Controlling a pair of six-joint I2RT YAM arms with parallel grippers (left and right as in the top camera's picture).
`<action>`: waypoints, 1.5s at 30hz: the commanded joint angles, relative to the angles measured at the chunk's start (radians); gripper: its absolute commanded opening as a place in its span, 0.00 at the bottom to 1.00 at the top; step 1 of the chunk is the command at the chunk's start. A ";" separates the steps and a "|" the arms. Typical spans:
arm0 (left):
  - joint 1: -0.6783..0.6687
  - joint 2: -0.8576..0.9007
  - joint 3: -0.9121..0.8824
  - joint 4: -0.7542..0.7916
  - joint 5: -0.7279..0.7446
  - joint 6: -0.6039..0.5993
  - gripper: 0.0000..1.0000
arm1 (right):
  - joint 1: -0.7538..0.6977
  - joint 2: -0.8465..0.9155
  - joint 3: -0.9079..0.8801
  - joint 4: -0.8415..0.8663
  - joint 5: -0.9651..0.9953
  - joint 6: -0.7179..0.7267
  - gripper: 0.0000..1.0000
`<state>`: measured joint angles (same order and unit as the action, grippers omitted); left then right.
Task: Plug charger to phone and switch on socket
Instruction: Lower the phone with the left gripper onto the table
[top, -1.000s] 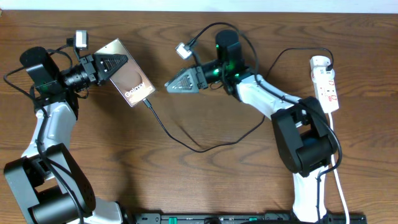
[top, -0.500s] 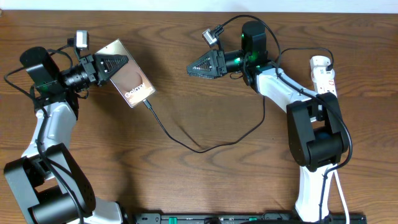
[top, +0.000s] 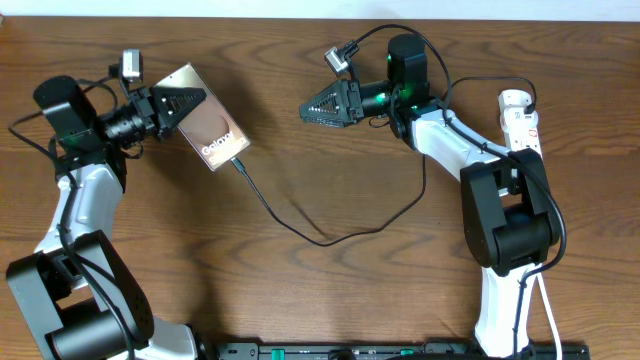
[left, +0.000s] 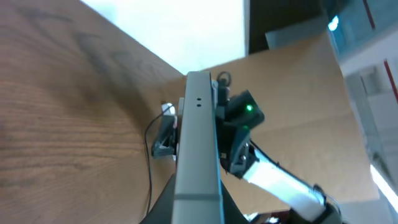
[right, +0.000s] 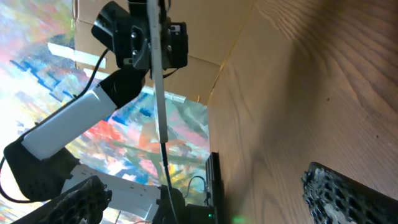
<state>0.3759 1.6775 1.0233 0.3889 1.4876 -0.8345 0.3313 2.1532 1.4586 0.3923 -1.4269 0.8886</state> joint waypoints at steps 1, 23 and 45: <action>0.002 -0.011 0.012 -0.044 -0.043 0.016 0.07 | 0.004 -0.006 0.017 0.000 0.002 0.001 0.99; 0.000 -0.011 0.012 -0.954 -0.639 0.658 0.07 | 0.004 -0.006 0.017 0.000 -0.019 -0.028 0.99; 0.000 -0.011 -0.076 -1.027 -0.853 0.703 0.07 | 0.037 -0.006 0.017 0.000 -0.019 -0.049 0.99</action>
<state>0.3759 1.6775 0.9699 -0.6392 0.6472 -0.1520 0.3603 2.1532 1.4586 0.3920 -1.4292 0.8600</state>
